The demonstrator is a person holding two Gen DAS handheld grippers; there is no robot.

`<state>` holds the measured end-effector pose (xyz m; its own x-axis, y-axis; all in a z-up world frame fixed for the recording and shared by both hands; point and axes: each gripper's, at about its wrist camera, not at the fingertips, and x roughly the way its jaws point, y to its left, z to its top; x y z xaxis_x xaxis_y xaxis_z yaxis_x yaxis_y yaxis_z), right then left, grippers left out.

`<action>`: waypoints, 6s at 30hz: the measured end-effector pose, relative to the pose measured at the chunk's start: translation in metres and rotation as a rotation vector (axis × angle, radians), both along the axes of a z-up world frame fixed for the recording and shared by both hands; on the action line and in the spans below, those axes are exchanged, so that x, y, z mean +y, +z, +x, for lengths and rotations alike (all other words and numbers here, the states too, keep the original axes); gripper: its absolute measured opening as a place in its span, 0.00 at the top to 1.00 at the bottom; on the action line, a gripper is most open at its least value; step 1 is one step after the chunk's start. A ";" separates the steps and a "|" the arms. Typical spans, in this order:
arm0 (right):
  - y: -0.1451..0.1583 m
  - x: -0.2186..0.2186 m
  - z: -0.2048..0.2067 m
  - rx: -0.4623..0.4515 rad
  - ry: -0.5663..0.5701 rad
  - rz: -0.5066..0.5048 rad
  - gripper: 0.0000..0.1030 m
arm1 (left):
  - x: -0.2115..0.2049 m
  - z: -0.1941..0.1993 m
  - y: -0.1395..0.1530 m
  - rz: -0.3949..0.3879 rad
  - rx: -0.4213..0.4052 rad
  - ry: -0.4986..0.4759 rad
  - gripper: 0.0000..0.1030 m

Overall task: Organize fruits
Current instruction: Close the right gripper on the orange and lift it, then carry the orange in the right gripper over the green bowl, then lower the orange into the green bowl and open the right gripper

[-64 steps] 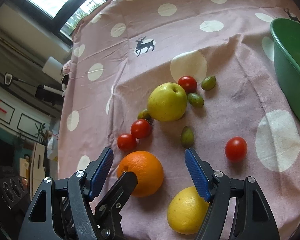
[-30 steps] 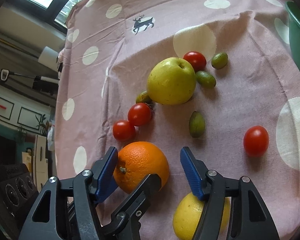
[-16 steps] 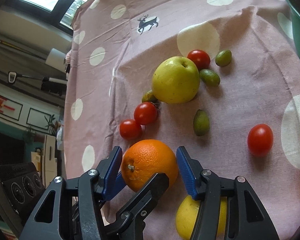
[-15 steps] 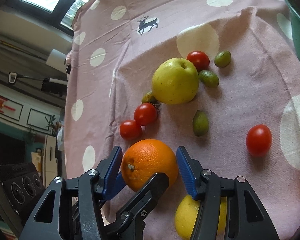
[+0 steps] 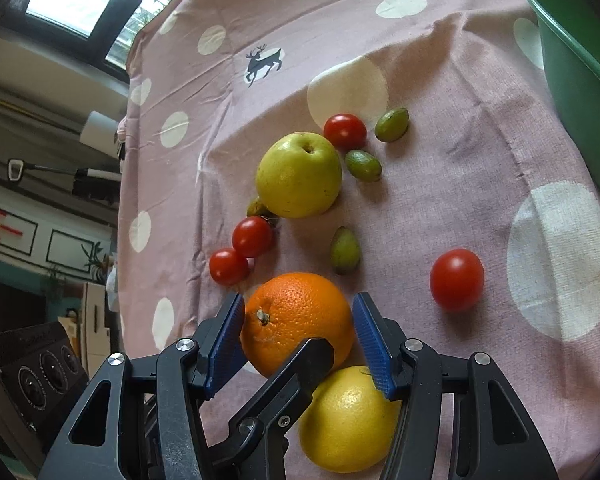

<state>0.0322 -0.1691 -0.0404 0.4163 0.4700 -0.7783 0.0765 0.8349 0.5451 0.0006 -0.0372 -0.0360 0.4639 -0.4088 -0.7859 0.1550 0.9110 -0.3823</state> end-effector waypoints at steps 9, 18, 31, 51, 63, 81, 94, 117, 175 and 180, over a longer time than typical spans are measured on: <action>-0.006 -0.003 0.004 0.029 0.006 0.048 0.43 | 0.009 0.000 -0.001 -0.022 0.001 0.005 0.31; -0.013 -0.011 0.003 0.063 -0.001 0.114 0.43 | 0.007 0.001 -0.004 -0.024 0.007 -0.008 0.30; -0.013 -0.017 0.003 0.040 -0.001 0.119 0.42 | -0.014 0.002 0.003 0.036 -0.038 -0.036 0.38; 0.034 -0.065 -0.022 -0.153 -0.083 0.126 0.42 | -0.066 -0.013 0.043 0.020 -0.240 -0.103 0.39; 0.058 -0.095 -0.039 -0.246 -0.161 0.116 0.42 | -0.094 -0.016 0.064 0.016 -0.315 -0.196 0.39; 0.105 -0.150 -0.072 -0.382 -0.348 0.090 0.42 | -0.153 -0.020 0.110 0.006 -0.419 -0.402 0.39; 0.145 -0.172 -0.068 -0.478 -0.385 0.022 0.42 | -0.178 -0.007 0.137 -0.017 -0.497 -0.444 0.39; 0.085 -0.208 -0.052 -0.296 -0.499 0.008 0.42 | -0.217 0.023 0.074 -0.057 -0.296 -0.535 0.39; 0.061 -0.221 -0.042 -0.136 -0.598 -0.145 0.42 | -0.222 0.036 0.051 -0.024 -0.208 -0.525 0.50; 0.070 -0.219 -0.044 -0.195 -0.624 -0.206 0.43 | -0.173 0.048 0.060 -0.041 -0.204 -0.369 0.49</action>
<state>-0.0118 -0.3880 0.0298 0.7023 -0.0530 -0.7099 0.4936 0.7548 0.4319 0.0485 -0.2103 0.0239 0.4253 -0.6058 -0.6724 0.5441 0.7648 -0.3450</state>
